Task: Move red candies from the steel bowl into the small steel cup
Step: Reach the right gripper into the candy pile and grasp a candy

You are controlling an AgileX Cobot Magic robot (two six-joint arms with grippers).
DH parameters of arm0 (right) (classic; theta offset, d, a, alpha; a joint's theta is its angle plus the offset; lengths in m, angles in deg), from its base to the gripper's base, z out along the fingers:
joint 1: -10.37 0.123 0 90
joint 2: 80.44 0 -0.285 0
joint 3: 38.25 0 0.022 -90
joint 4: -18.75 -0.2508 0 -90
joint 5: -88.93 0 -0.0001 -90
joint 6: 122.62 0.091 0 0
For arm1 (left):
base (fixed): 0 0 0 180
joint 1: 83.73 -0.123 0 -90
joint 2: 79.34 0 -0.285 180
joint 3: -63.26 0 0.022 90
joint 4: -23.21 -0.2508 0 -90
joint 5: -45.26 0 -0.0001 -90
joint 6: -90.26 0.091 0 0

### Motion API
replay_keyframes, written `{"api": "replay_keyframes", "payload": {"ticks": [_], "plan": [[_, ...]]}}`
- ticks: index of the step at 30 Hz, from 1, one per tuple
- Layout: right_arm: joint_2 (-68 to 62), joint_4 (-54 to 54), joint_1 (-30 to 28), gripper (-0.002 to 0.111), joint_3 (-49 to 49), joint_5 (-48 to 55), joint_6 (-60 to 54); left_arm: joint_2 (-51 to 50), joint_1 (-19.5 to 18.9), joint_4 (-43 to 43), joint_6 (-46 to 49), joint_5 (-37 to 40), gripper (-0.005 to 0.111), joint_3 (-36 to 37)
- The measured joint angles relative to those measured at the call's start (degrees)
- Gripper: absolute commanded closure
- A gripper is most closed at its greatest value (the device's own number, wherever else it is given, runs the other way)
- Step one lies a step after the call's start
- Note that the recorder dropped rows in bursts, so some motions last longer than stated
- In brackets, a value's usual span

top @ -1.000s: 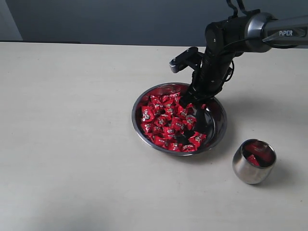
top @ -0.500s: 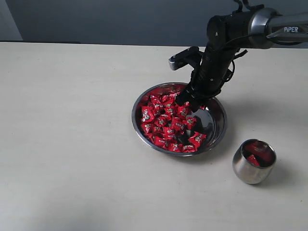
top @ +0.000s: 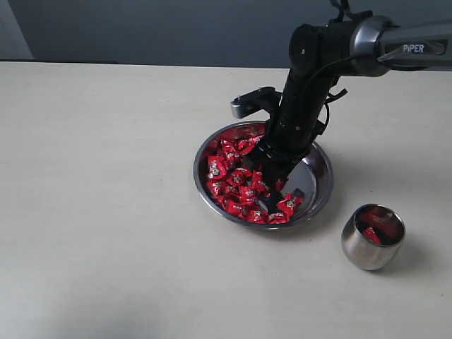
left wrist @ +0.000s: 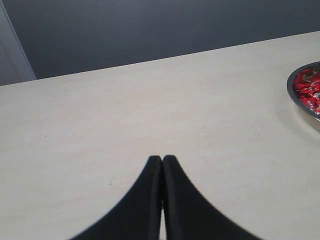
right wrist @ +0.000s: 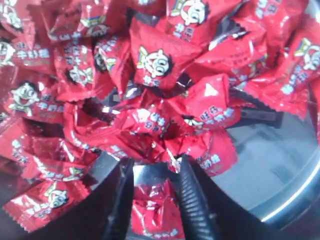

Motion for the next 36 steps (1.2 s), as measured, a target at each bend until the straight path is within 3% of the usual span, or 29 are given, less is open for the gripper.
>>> {"api": "replay_keyframes", "payload": {"ticks": [16,21,27,36], "plan": [[-0.64,4.46,0.52,0.076,0.00,-1.39,0.12,0.00,0.00,0.00,0.00,0.00,0.106,0.00],[-0.64,4.78,0.52,0.056,0.00,-1.79,0.12,0.00,0.00,0.00,0.00,0.00,0.106,0.00],[-0.64,4.91,0.52,0.063,0.00,-1.78,-0.71,0.00,0.00,0.00,0.00,0.00,0.106,0.00],[0.19,7.04,0.52,0.063,0.00,-3.75,-0.71,0.00,0.00,0.00,0.00,0.00,0.106,0.00]]}}
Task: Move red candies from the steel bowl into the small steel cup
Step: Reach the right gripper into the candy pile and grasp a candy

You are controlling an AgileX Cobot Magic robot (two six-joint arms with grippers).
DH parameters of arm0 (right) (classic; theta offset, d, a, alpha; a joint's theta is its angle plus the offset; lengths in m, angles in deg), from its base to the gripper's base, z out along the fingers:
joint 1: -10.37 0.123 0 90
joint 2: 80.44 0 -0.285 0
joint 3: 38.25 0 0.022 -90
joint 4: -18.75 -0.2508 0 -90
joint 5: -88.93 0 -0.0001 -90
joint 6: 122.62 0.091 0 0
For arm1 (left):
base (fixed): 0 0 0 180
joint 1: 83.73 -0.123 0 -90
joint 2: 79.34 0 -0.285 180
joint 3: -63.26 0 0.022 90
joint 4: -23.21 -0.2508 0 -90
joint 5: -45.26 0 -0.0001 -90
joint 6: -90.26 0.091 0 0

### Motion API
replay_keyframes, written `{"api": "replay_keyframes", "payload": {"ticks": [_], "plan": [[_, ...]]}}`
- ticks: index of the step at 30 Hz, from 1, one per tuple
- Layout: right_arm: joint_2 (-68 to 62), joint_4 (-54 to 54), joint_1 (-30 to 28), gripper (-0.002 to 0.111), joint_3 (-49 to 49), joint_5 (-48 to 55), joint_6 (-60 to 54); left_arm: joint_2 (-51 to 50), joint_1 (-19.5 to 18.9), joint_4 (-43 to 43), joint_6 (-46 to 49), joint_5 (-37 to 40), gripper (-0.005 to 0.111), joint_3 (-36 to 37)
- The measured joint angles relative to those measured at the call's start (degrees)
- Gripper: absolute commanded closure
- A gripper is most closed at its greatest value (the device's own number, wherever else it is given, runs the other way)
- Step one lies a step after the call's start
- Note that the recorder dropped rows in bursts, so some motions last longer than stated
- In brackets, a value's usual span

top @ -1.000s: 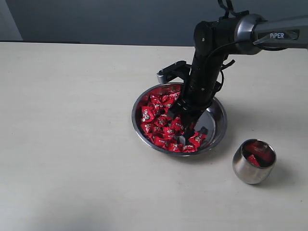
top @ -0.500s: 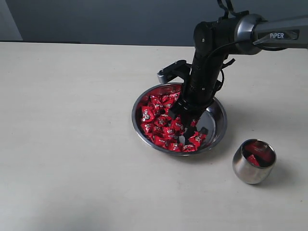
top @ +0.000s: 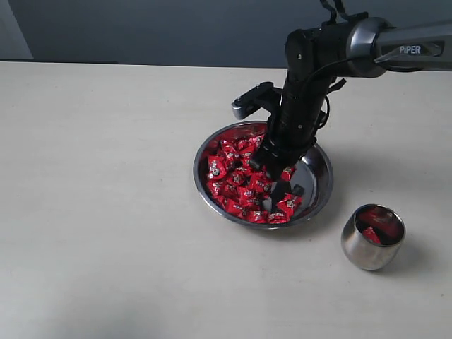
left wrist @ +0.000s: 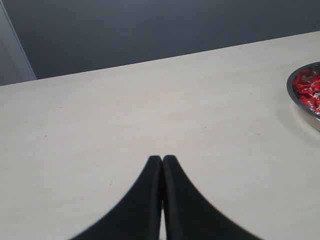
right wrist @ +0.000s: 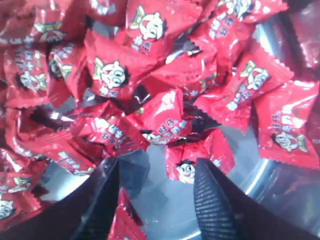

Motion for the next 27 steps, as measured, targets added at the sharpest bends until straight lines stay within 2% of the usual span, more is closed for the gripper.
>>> {"api": "replay_keyframes", "payload": {"ticks": [27], "plan": [[-1.55,4.51,0.00,0.063,0.00,0.53,2.26,0.00,0.00,0.00,0.00,0.00,0.106,0.00]]}}
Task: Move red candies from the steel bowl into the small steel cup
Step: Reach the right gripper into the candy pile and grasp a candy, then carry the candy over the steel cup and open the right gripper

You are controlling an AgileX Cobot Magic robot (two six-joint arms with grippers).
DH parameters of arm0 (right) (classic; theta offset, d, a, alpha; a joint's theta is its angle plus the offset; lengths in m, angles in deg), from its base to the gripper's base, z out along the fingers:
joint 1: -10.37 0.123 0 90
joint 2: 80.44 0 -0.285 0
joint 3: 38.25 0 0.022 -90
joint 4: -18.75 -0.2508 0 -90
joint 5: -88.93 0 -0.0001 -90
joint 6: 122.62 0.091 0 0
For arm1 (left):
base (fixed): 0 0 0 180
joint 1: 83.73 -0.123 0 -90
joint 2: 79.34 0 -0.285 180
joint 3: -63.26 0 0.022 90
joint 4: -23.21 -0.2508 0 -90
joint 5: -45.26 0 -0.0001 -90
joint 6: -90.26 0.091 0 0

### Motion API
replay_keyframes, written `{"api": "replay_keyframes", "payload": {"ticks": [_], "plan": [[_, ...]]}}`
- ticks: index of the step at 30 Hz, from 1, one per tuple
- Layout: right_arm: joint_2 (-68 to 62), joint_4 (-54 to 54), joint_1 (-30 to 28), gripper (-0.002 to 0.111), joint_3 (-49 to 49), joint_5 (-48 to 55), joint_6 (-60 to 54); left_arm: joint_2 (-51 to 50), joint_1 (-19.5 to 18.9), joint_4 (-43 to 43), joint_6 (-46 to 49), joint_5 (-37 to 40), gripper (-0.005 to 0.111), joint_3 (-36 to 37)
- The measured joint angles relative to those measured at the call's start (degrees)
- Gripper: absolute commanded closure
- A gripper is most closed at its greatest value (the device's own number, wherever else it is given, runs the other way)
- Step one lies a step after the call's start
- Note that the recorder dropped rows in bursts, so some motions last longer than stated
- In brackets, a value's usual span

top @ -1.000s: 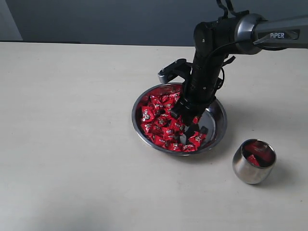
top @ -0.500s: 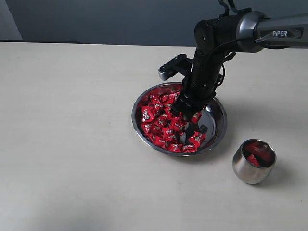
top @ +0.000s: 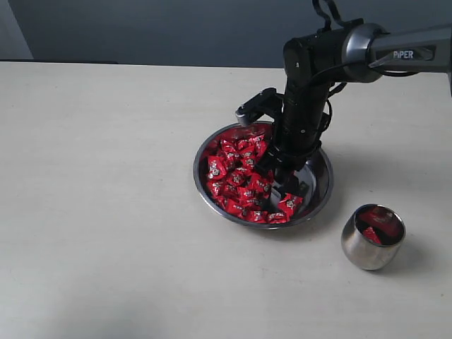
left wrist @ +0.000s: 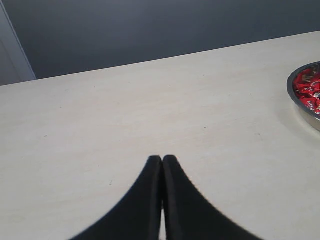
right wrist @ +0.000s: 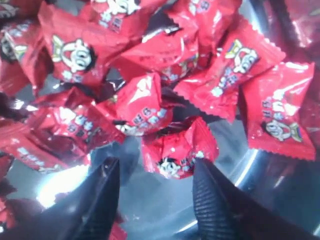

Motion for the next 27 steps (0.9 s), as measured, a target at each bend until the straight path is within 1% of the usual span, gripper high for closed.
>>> {"api": "replay_keyframes", "payload": {"ticks": [5,6,8,10,12,20,24,27], "plan": [[-0.43,0.00,0.00,0.065,0.00,0.08,0.27,0.00,0.00,0.00,0.00,0.00,0.106,0.00],[-0.43,0.00,0.00,0.069,0.00,0.08,0.27,0.00,0.00,0.00,0.00,0.00,0.106,0.00],[-0.43,0.00,0.00,0.081,0.00,0.08,0.27,0.00,0.00,0.00,0.00,0.00,0.106,0.00],[-0.43,0.00,0.00,0.098,0.00,0.08,0.27,0.00,0.00,0.00,0.00,0.00,0.106,0.00],[-0.43,0.00,0.00,0.109,0.00,0.08,0.39,0.00,0.00,0.00,0.00,0.00,0.106,0.00],[0.27,-0.09,0.00,0.109,0.00,-0.03,1.60,0.00,0.00,0.00,0.00,0.00,0.106,0.00],[2.98,-0.20,0.00,0.109,0.00,0.10,3.35,0.00,0.00,0.00,0.00,0.00,0.106,0.00],[5.56,-0.72,0.00,0.109,0.00,2.31,4.36,0.00,0.00,0.00,0.00,0.00,0.106,0.00]]}}
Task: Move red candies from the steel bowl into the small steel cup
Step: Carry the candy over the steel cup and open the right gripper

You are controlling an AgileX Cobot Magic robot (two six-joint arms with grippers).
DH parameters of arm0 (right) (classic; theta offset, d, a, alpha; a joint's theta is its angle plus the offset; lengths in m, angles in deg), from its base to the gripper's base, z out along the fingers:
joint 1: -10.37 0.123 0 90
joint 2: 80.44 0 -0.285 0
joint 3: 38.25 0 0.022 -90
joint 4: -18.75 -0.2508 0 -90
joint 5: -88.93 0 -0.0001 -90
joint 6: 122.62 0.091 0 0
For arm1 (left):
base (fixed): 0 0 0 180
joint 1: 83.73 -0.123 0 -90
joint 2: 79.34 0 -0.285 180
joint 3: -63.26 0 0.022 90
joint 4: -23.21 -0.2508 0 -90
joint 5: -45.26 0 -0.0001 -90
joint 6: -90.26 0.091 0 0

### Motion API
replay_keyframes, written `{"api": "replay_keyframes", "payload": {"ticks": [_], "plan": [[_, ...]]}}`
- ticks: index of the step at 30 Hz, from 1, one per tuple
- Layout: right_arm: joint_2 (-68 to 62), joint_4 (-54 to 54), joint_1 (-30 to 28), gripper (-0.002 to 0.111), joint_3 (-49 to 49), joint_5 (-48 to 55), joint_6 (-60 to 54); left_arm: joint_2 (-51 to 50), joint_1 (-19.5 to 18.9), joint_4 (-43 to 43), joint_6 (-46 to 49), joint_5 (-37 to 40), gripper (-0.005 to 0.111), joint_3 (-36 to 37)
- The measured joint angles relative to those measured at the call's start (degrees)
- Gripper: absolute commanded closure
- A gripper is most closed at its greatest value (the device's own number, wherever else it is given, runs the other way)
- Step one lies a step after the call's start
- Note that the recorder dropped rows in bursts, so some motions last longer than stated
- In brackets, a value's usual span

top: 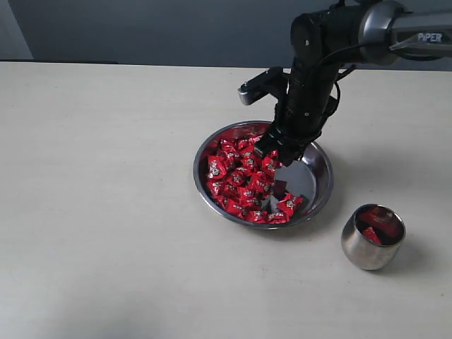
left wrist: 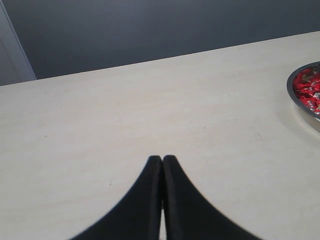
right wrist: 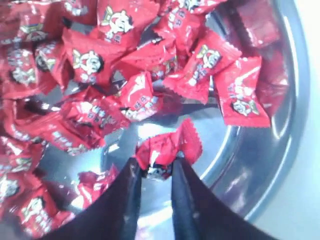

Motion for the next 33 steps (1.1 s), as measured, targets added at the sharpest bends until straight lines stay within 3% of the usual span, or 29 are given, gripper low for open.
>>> {"api": "replay_keyframes", "payload": {"ticks": [9,20,26,33], "plan": [[11.40,-4.06,0.00,0.109,-3.80,6.05,2.41,0.00,0.00,0.00,0.00,0.00,0.106,0.00],[32.76,0.00,-1.85,0.109,-29.96,-0.96,10.78,0.00,0.00,0.00,0.00,0.00,0.106,0.00],[35.57,1.10,-2.46,0.109,-37.38,-3.70,13.30,0.00,0.00,0.00,0.00,0.00,0.106,0.00],[35.62,2.06,-2.46,0.109,-38.61,-3.98,16.50,0.00,0.00,0.00,0.00,0.00,0.106,0.00]]}}
